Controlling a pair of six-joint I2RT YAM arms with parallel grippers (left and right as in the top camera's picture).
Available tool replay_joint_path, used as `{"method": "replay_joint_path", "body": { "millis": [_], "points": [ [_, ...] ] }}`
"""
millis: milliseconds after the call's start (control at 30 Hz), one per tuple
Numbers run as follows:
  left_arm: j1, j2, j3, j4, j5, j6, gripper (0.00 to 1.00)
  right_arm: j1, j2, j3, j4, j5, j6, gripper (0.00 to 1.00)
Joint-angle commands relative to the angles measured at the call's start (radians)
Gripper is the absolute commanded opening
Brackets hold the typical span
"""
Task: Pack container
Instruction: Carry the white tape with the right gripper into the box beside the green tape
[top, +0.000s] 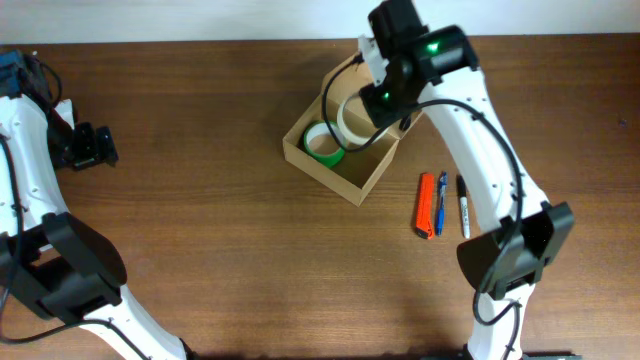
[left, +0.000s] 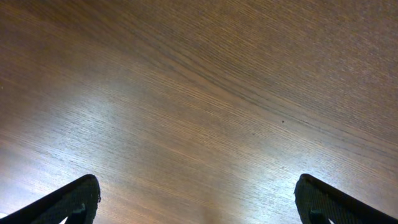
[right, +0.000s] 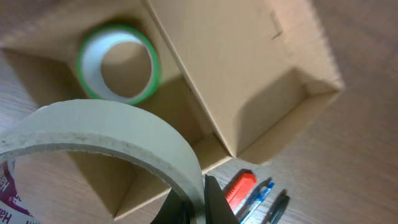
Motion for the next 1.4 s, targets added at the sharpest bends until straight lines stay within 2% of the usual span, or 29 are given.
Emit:
{"method": "replay_joint_path", "body": {
  "millis": [0,633,1367],
  "points": [
    [0.002,0.009,-0.008,0.002,0.01,0.015,1.0,0.01,0.027,-0.037,0.025,-0.011,-0.003,0.04],
    [0.002,0.009,-0.008,0.002,0.01,0.015,1.0,0.043,0.196,-0.037,0.267,-0.037,-0.008,0.04],
    [0.002,0.009,-0.008,0.002,0.01,0.015,1.0,0.095,0.286,-0.037,0.329,-0.034,-0.006,0.04]
  ]
}}
